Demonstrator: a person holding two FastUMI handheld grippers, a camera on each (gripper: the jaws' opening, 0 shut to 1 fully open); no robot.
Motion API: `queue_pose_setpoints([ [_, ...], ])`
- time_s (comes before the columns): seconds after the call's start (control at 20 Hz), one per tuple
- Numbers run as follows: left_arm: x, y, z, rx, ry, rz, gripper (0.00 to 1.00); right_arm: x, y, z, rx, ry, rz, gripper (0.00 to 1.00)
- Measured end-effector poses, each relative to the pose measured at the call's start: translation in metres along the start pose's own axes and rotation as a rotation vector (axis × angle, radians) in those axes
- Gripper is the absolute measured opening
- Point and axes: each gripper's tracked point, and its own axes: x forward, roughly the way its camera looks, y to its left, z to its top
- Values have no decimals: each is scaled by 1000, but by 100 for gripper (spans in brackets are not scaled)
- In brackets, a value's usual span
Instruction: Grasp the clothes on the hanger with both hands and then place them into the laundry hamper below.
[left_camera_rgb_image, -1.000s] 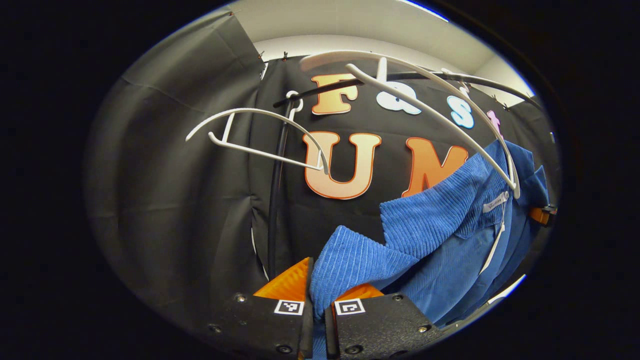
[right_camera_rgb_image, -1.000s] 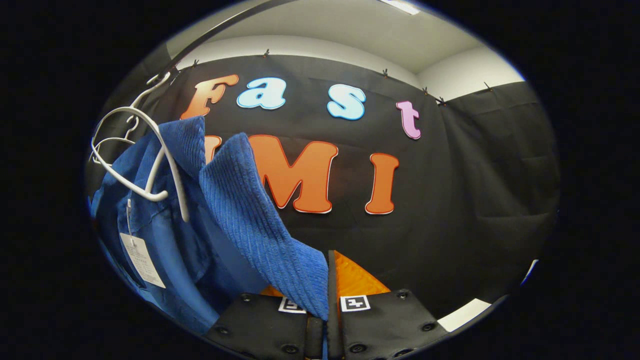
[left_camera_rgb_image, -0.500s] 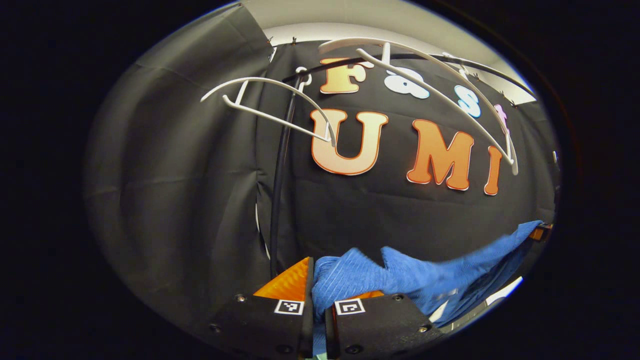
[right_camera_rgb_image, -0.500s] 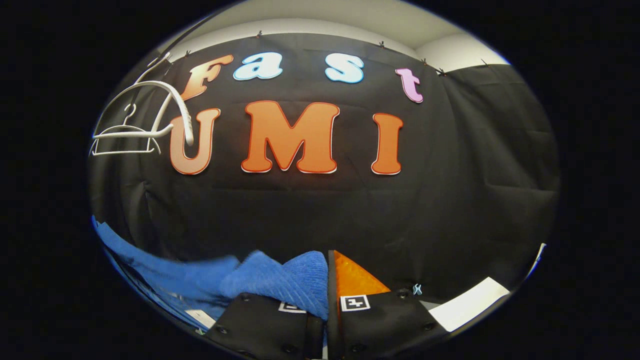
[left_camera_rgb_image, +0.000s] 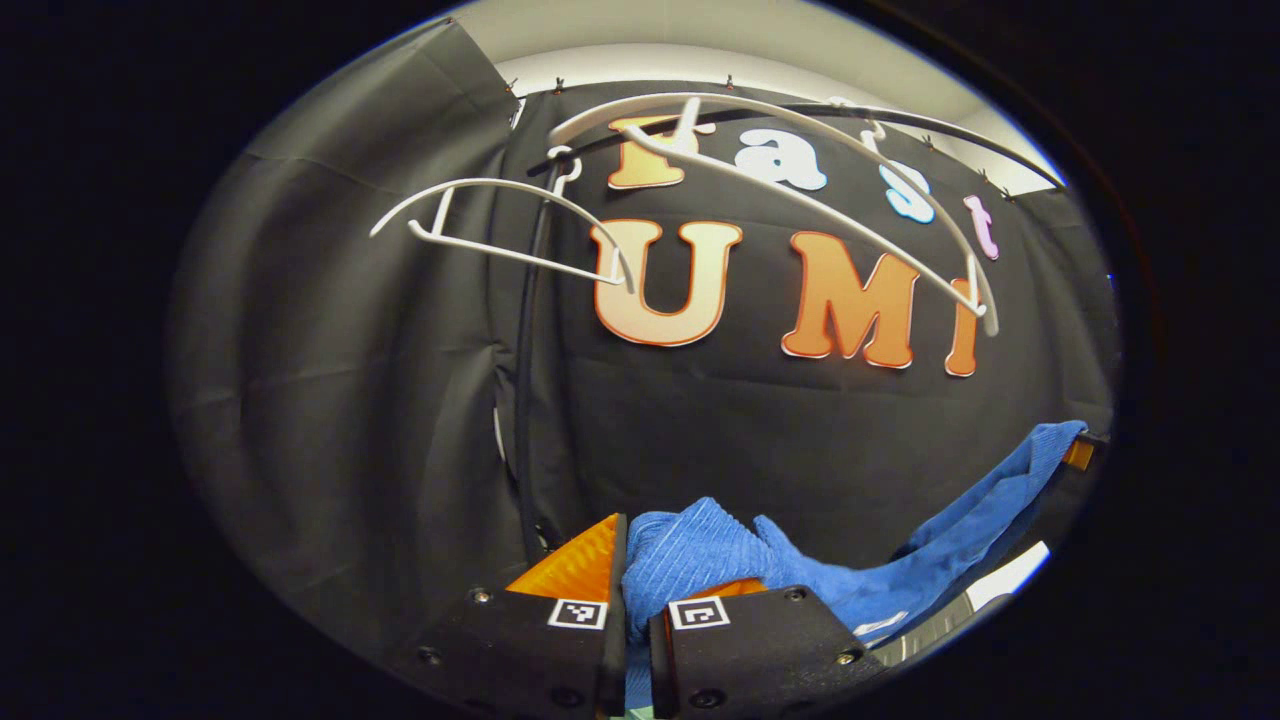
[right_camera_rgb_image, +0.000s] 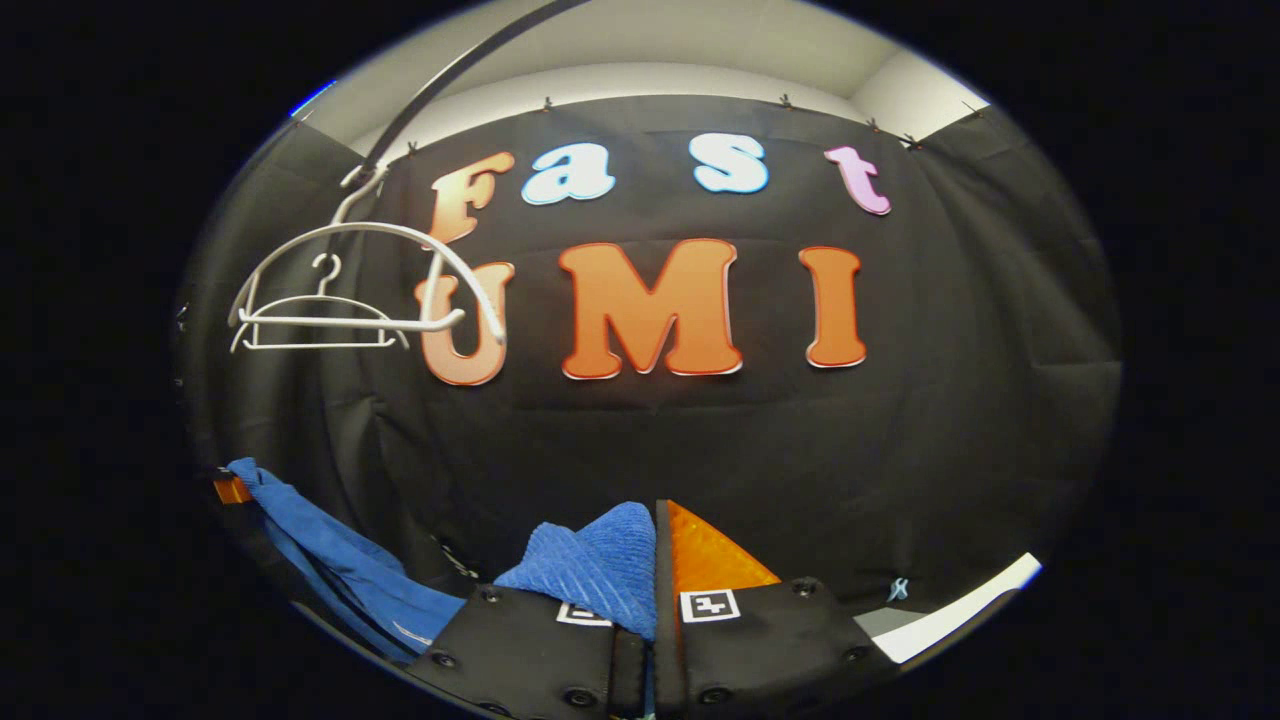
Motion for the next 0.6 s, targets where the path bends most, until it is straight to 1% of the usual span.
queue_pose_setpoints([
  [0.05, 1, -12, 1, -10, -3, -33, 10, 1, 16, -4, 14, 11, 42, 17],
  [0.2, 9, -54, -4, -21, 17, -120, 9, 8, 52, -20, 23, 52, 130, 17],
  [0.3, 14, -77, -19, -24, 61, -174, 10, 8, 76, -37, 23, 98, 190, 17],
  [0.45, 17, -109, -61, -76, 179, -248, 10, 10, 102, -80, 20, 208, 261, 17],
  [0.6, 19, -130, -112, -147, 318, -291, 10, 11, 112, -131, 25, 335, 273, 17],
])
